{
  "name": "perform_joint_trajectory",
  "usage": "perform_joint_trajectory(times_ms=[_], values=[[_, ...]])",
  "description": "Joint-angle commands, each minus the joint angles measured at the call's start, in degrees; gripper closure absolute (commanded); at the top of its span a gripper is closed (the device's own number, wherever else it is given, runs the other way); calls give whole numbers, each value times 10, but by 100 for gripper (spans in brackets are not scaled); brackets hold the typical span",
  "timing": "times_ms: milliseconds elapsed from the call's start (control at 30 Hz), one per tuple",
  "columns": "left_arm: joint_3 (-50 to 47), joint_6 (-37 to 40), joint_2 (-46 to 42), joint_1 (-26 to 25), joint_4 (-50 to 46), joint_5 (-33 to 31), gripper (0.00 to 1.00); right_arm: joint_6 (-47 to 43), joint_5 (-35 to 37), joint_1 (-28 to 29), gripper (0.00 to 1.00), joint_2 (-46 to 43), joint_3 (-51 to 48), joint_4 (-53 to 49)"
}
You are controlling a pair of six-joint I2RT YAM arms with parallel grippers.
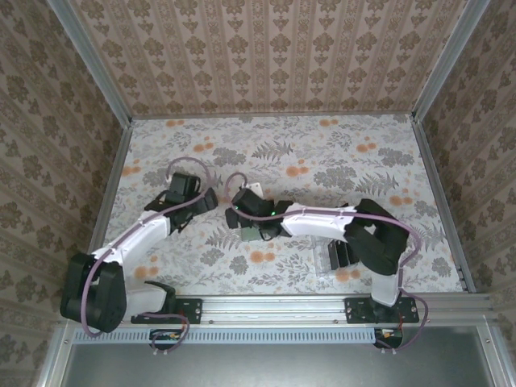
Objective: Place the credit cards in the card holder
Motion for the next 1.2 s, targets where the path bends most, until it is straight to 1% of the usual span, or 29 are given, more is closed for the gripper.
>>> perform_joint_trajectory(times_ms=[0,100,167,233,300,367,467,567,700,767,867,1000,1167], values=[[35,39,-20,25,-28,24,0,-23,-47,-32,0,-81,22,-40],[57,63,-32,44,-36,29,0,-36,-41,-73,0,-145,10,-74],[65,75,-43,52,-33,19,0,-43,-33,-110,0,-191,-3,-98],[75,85,-54,57,-28,-4,0,-46,-35,-162,0,-234,-21,-120],[83,109,-65,60,-13,-39,0,-50,-49,-227,0,-282,-42,-133],[74,141,-81,61,26,-77,0,-50,-56,-285,0,-311,-58,-143],[35,186,-109,62,117,-125,0,-49,-64,-375,0,-349,-84,-145],[4,238,-121,70,186,-160,0,-67,-44,-439,0,-377,-114,-119],[-41,317,-130,110,245,-174,0,-86,-12,-490,0,-404,-168,-72],[-65,330,-134,137,272,-171,0,-104,-4,-507,0,-411,-192,-51],[-95,328,-126,172,301,-138,0,-135,22,-527,0,-413,-221,-29],[-138,337,-76,176,389,-97,0,-166,25,-553,0,-409,-258,14],[-183,359,15,169,519,-79,0,-213,18,-566,0,-402,-298,77]])
